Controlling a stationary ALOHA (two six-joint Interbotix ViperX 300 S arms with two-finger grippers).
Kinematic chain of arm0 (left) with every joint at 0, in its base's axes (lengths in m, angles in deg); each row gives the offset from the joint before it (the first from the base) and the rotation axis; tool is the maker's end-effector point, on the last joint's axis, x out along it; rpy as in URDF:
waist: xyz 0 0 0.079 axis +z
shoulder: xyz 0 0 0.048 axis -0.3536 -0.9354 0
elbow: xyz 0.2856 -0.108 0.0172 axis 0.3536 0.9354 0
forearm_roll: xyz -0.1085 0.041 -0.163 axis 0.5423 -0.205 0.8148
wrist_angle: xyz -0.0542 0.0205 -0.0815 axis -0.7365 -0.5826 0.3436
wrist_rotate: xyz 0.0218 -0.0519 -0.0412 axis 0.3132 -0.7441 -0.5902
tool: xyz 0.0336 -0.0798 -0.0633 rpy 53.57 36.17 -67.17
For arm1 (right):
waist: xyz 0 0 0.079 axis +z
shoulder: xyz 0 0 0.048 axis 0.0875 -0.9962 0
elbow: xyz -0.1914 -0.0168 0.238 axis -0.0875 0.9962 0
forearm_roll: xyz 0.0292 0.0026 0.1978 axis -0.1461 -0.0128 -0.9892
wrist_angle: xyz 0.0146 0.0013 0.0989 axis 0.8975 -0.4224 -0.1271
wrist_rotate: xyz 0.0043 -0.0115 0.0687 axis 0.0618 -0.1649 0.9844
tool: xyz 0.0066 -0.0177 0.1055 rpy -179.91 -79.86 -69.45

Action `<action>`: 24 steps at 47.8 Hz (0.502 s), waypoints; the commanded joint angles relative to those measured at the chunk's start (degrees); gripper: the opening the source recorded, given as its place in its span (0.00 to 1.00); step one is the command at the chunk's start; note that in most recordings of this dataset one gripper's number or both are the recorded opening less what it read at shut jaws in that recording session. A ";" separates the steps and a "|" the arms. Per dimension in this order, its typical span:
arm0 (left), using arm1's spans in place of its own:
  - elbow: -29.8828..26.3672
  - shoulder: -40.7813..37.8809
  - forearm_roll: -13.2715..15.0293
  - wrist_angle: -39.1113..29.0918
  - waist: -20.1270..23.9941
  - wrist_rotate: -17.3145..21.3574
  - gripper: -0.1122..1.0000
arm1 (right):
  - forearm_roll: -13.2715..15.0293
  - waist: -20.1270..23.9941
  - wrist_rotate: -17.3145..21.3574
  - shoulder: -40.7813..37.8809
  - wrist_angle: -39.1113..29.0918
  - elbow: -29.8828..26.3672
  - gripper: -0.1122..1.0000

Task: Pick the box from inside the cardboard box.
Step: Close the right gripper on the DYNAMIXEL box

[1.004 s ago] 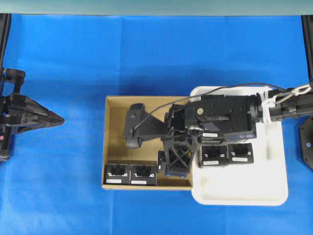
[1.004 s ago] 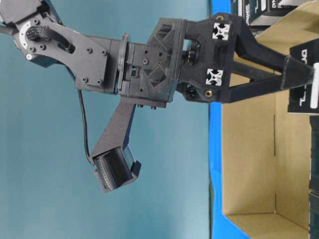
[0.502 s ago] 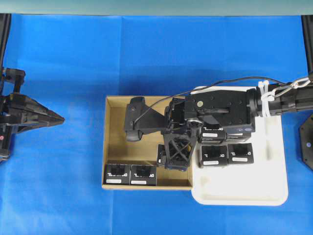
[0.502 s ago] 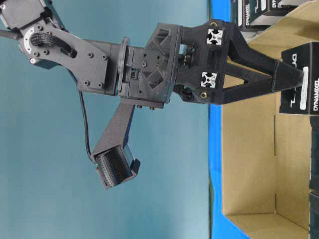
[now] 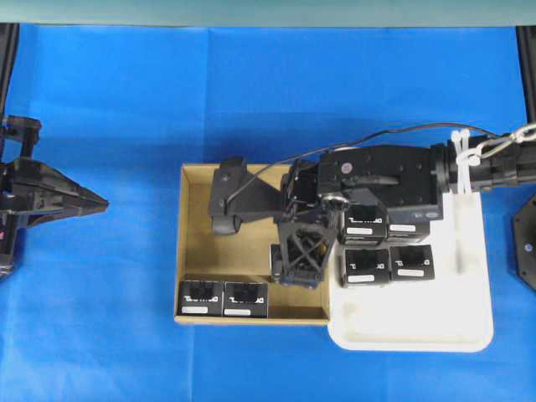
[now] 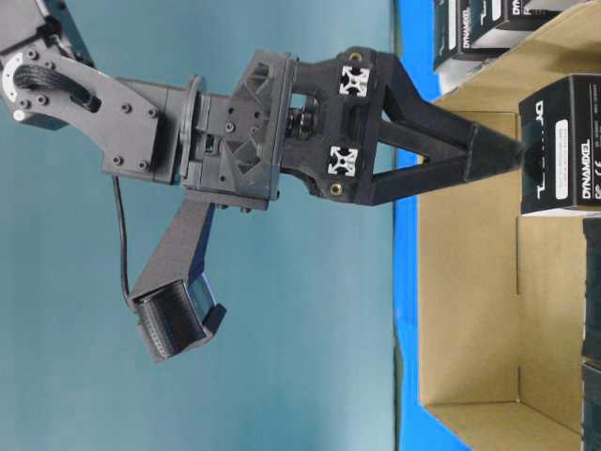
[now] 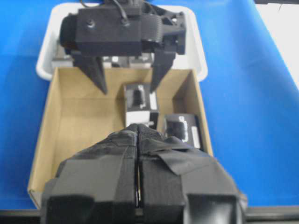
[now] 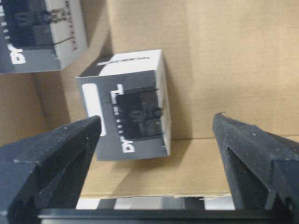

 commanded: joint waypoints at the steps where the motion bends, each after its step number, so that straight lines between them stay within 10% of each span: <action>1: -1.49 -0.26 -0.18 0.26 0.18 0.00 0.04 | -0.18 0.62 -0.18 0.35 0.18 -0.70 1.00; 24: -1.49 -0.53 -0.09 0.26 0.09 -0.09 0.04 | 0.26 2.02 -2.20 0.79 4.13 1.58 1.00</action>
